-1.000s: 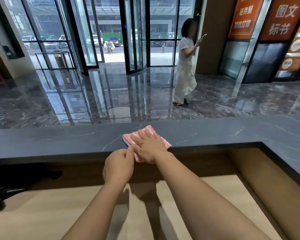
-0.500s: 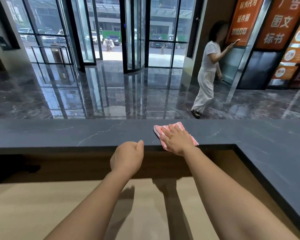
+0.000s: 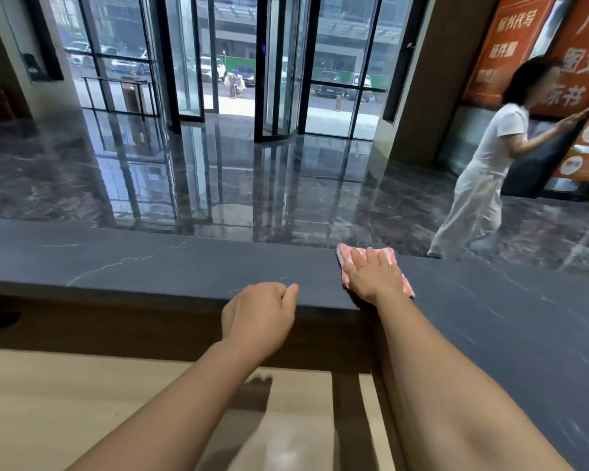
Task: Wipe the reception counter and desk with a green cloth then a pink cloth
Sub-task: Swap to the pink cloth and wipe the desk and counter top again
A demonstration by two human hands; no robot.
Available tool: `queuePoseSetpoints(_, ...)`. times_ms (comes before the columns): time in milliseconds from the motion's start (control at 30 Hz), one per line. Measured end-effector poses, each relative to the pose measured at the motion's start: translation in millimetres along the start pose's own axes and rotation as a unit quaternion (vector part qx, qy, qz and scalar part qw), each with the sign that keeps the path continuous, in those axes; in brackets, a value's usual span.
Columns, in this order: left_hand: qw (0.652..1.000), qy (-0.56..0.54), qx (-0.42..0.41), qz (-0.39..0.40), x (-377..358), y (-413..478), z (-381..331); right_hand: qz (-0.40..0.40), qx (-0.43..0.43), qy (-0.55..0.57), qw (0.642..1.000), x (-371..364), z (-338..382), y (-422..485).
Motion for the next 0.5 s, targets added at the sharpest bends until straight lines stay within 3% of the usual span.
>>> queuePoseSetpoints(100, 1.0, 0.019, 0.009, -0.009, -1, -4, -1, 0.01, -0.014, -0.002, 1.0, 2, 19, 3)
queuePoseSetpoints(267, 0.998, 0.045, 0.038, -0.014, -11, -14, -2, 0.026, 0.129, -0.028, 0.991, -7, 81, -4)
queuePoseSetpoints(367, 0.999, 0.036, 0.028, -0.021, -14, -16, -12, 0.032, 0.169, -0.027, 0.985, -12, 85, -1)
queuePoseSetpoints(500, 0.999, 0.013, -0.008, -0.03, -17, -18, -29, 0.023, 0.137, -0.02, 0.99, -6, 51, 1)
Point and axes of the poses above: each hand's wrist, its own y-axis towards the middle knuckle, its own x-axis out of the back of the hand, z = x × y, the point moved 7 cm from there along y, towards the middle knuckle, and after that the axes turned 5 degrees about -z, right-handed, at the moved point
